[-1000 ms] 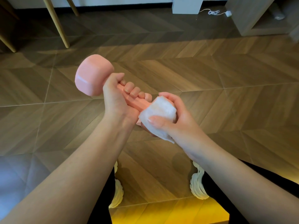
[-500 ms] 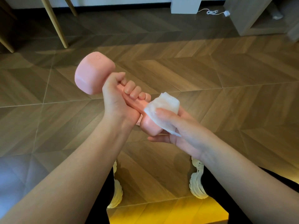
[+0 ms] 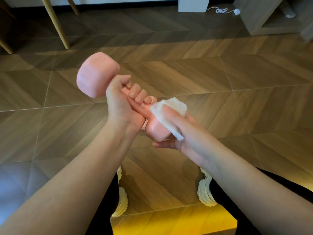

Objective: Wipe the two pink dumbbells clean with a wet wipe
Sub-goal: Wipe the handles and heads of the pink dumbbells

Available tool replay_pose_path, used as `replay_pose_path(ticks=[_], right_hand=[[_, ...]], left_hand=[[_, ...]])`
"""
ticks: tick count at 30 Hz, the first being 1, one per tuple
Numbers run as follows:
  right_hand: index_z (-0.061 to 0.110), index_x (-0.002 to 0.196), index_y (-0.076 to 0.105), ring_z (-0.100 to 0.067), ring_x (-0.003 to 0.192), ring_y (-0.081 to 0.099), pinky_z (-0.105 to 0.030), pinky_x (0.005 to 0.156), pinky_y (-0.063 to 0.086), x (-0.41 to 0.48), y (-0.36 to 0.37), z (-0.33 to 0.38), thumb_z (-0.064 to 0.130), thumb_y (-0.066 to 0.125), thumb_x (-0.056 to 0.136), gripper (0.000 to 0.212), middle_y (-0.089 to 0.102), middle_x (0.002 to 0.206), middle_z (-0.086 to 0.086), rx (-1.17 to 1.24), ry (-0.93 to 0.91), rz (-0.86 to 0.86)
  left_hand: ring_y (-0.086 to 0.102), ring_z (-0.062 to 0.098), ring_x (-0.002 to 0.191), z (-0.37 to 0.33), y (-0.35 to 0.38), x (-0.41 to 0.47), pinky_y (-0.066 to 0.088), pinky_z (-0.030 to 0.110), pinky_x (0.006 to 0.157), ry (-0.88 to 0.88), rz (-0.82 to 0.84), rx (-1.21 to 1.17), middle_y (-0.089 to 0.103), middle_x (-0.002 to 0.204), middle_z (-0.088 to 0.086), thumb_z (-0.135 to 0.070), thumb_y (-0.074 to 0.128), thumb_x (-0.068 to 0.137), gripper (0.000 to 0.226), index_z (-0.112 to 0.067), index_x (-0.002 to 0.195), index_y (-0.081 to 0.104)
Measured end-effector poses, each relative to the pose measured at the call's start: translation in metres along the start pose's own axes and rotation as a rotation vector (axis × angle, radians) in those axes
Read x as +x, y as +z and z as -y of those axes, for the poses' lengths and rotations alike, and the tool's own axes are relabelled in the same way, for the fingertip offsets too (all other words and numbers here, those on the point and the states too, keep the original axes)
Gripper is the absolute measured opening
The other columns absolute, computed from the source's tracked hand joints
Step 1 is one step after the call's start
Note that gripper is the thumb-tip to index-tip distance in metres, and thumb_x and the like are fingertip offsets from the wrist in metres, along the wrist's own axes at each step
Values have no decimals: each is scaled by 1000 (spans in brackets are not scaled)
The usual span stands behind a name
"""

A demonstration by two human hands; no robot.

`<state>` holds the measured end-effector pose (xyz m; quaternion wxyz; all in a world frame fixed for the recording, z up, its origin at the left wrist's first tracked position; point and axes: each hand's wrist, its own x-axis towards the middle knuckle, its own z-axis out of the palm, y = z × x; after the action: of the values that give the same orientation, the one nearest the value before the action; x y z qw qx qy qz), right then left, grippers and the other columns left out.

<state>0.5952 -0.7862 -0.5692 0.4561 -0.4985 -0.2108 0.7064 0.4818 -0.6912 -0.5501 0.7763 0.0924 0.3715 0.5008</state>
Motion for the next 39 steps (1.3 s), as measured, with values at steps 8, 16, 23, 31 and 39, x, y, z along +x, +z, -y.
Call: replay_pose_path(ticks=[8,16,23,31,39], right_hand=[[11,138,48,-40,114,61,-57,89,54,-4,-13,9,28,60,94,48,54,134,-27,160,42,179],[23,134,51,-26,95,66,-41,68,60,-2,0,1,39,67,87,52,60,130,-20,35,-18,-11],[31,127,52,-12,89,64,-32,70,56,-2,-2,-6,33,67,84,45,65,112,-3,-245,-248,-105],[32,117,53,-7,83,66,-22,63,54,3,8,-5,38,67,77,43,63,112,0,-259,-269,-156],[15,138,49,-41,115,61,-51,87,57,-2,-12,14,37,60,91,53,58,130,-26,-70,77,152]], left_hand=[[27,13,32,-5,1,-3,37,17,41,-9,6,-93,23,43,-7,-17,41,90,37,-20,54,31],[21,13,38,1,1,-1,30,21,42,16,29,2,21,44,-6,-17,40,90,35,-20,56,30],[44,12,36,7,0,2,45,20,45,7,-180,-86,41,49,-4,-20,56,92,32,-18,66,38],[22,13,35,-1,-2,2,30,18,39,17,-172,-121,21,49,-5,-16,45,90,32,-19,63,28],[25,13,35,0,0,0,33,19,39,3,-150,-128,24,48,-6,-14,45,88,31,-19,60,32]])
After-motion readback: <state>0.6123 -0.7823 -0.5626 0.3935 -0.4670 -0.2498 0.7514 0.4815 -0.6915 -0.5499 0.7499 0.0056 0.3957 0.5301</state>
